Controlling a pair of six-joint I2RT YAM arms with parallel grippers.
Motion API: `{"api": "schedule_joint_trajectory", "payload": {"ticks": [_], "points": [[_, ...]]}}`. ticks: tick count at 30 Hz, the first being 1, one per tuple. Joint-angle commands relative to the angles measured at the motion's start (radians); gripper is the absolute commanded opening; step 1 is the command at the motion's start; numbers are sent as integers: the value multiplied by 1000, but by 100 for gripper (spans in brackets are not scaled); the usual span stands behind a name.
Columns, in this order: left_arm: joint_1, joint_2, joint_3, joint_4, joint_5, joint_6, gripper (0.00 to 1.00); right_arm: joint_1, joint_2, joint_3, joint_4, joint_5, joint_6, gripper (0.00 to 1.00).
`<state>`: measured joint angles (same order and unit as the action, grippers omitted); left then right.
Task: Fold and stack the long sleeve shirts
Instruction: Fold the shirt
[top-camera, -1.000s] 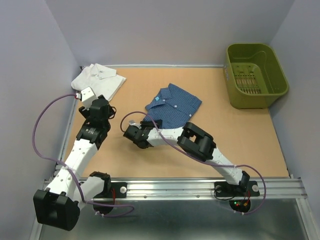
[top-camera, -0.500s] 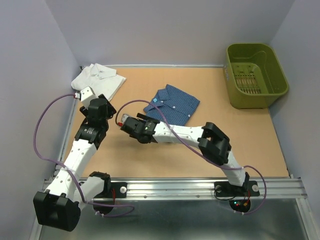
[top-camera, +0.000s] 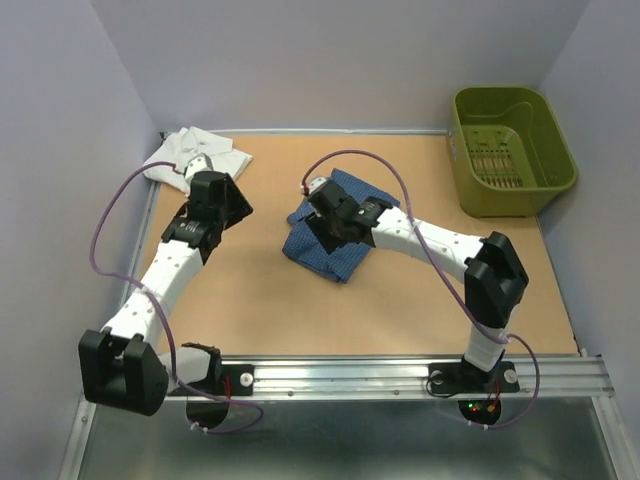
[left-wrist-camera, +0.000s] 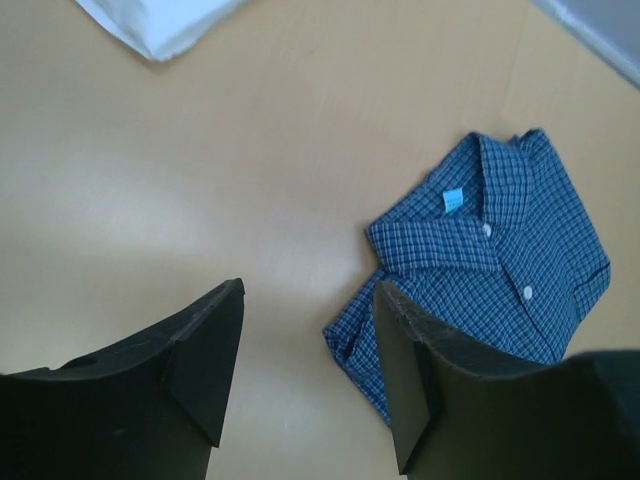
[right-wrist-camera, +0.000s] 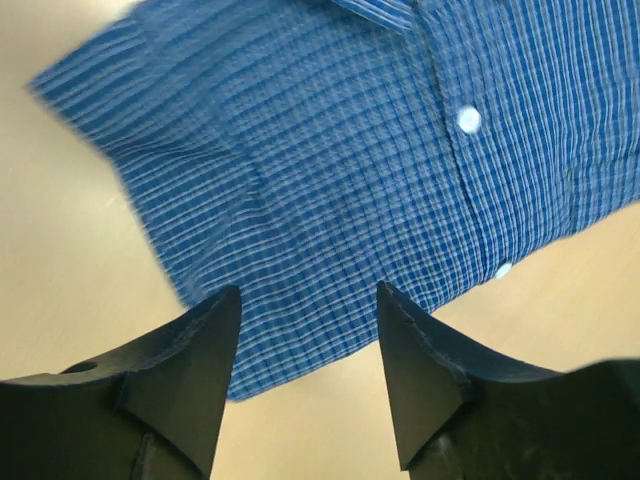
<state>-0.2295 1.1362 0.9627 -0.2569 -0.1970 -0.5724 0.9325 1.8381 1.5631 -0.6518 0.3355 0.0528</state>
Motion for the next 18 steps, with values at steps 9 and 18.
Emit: {"api": "schedule_joint_trajectory", "payload": {"ticks": [9, 18], "points": [[-264, 299, 94, 67, 160, -136, 40, -143, -120, -323, 250, -357, 242, 45], [-277, 534, 28, 171, 168, -251, 23, -146, -69, -482, 297, -478, 294, 43]]}}
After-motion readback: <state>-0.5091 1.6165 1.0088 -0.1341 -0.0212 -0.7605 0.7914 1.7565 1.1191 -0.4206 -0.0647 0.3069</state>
